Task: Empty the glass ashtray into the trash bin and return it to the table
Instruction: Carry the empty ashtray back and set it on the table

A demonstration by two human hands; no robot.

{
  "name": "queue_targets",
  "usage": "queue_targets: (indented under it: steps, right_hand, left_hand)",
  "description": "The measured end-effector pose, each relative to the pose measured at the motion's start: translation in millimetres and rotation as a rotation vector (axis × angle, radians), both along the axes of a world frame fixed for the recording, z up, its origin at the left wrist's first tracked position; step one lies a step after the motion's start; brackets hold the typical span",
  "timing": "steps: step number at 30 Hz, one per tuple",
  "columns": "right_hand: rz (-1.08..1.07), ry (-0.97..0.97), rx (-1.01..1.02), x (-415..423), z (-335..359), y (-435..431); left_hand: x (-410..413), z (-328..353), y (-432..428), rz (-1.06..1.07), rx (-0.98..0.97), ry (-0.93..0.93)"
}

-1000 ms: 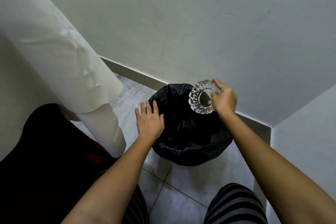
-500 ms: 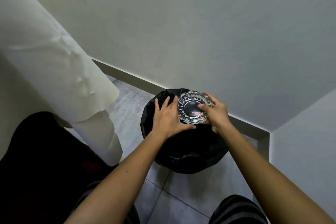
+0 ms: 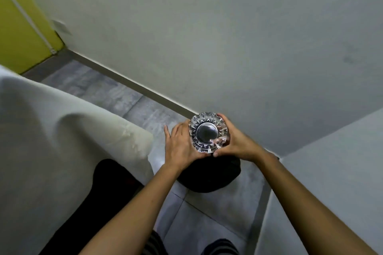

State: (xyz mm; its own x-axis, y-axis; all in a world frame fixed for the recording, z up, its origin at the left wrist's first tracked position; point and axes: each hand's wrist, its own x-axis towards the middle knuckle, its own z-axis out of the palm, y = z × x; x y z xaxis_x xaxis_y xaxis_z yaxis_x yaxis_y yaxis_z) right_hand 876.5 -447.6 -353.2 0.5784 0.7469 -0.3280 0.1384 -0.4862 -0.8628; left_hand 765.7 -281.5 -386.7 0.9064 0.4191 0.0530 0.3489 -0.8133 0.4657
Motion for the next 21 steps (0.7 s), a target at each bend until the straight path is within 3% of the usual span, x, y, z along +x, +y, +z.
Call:
queue_targets:
  steps: [13,21]
  right_hand:
    - [0.173,-0.546,0.041,-64,239,60]
    - [0.464,-0.854,0.106,-145,322,145]
  left_hand:
    - [-88,259,43,0.095,0.182,0.014]
    - [-206,340,85,0.406,0.258,0.074]
